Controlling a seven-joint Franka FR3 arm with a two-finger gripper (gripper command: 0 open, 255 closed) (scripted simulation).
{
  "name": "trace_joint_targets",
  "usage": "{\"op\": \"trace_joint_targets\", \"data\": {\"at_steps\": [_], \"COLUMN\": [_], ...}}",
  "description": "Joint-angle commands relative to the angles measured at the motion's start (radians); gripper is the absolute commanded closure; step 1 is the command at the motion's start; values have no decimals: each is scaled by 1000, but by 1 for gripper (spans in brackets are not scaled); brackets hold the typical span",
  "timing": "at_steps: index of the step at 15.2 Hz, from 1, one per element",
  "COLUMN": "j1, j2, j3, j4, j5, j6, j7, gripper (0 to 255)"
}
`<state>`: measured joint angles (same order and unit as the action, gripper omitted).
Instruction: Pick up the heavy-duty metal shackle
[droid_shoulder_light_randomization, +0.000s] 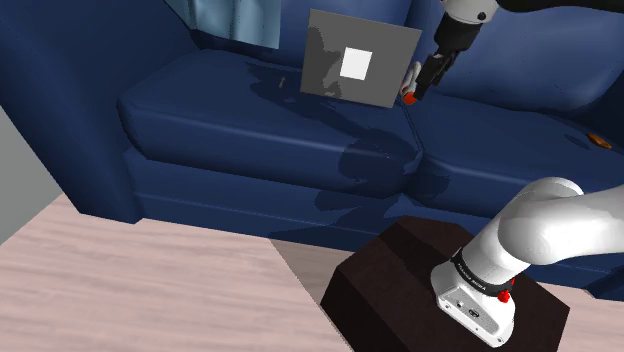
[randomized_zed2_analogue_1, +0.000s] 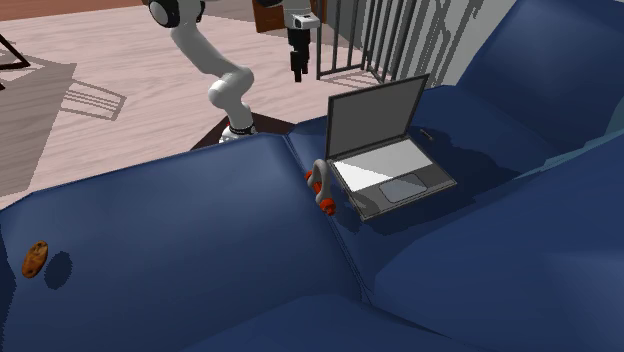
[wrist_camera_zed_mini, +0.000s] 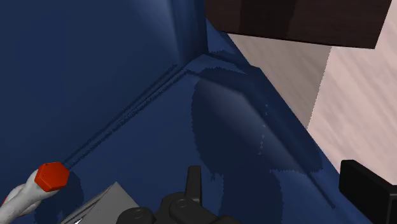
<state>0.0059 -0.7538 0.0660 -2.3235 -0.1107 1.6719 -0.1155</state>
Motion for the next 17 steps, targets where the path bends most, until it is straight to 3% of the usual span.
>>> {"op": "trace_joint_targets", "data": {"at_steps": [1,9,17], "j1": [0,-77,-134], "j2": [0,239,485], "j3": [0,-131,-264], "j4": [0,174,388], "j5": [0,21,103], "j6": [0,81,112], "j7": [0,-11,-43], "gripper": [0,0,0]}}
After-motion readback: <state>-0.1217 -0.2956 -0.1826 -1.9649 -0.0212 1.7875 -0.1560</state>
